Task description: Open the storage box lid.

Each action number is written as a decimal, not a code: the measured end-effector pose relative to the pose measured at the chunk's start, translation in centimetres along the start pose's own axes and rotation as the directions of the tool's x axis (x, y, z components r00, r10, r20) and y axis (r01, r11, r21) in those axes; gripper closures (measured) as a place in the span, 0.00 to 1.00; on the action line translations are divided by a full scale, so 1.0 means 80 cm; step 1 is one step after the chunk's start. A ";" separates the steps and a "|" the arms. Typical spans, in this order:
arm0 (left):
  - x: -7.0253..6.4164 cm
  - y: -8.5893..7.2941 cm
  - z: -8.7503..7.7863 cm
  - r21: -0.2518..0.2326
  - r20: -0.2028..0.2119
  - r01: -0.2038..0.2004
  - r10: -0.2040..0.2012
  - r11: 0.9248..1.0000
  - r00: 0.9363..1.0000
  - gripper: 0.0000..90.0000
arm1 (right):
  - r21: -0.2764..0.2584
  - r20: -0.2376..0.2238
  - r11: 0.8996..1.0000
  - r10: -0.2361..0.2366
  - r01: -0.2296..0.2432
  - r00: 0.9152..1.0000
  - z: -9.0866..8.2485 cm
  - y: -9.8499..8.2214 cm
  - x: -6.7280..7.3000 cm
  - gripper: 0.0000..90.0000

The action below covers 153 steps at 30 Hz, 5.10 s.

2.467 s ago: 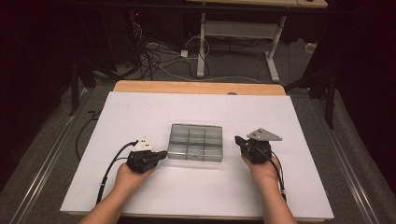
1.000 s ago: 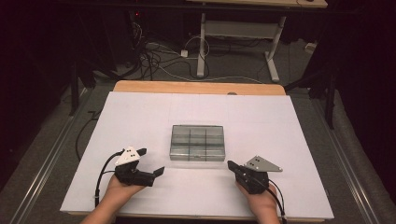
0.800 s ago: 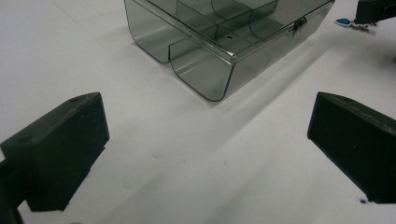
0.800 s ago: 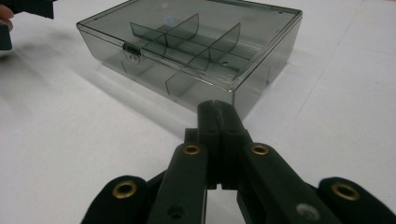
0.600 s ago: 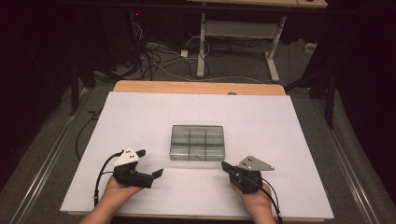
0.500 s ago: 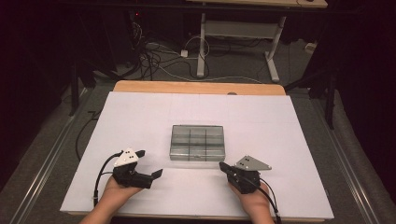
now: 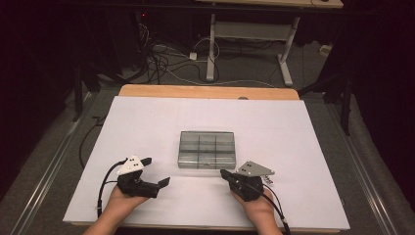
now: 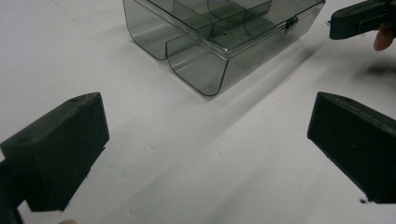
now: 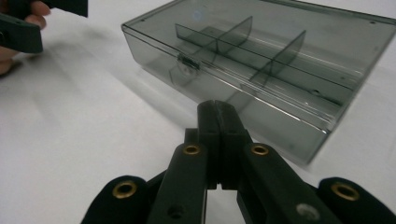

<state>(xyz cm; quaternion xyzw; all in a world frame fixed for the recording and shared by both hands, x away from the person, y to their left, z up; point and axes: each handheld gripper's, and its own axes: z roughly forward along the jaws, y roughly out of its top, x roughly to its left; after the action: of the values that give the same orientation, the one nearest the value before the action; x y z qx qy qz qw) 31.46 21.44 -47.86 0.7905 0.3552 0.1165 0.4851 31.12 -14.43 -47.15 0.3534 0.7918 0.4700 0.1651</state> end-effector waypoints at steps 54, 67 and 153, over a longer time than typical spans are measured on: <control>-0.010 0.003 -0.007 -0.047 0.014 -0.010 0.010 0.999 1.000 0.00 | 0.094 -0.034 0.996 -0.005 0.008 0.999 0.052 0.015 0.016 1.00; -0.010 0.003 -0.005 -0.043 0.017 -0.007 0.008 0.999 1.000 0.00 | 0.091 -0.021 0.996 -0.010 0.012 1.000 0.054 0.017 0.012 1.00; -0.003 0.011 0.018 -0.031 0.025 0.026 -0.025 0.999 0.999 0.91 | 0.007 -0.018 1.000 -0.021 0.021 1.000 0.046 0.031 0.014 1.00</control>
<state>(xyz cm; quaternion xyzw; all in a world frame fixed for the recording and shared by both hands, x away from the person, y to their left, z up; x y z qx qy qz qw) 32.42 20.08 -47.81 0.7796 0.3573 0.1064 0.5032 33.51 -10.55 -46.74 0.3414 0.7987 0.4684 0.1615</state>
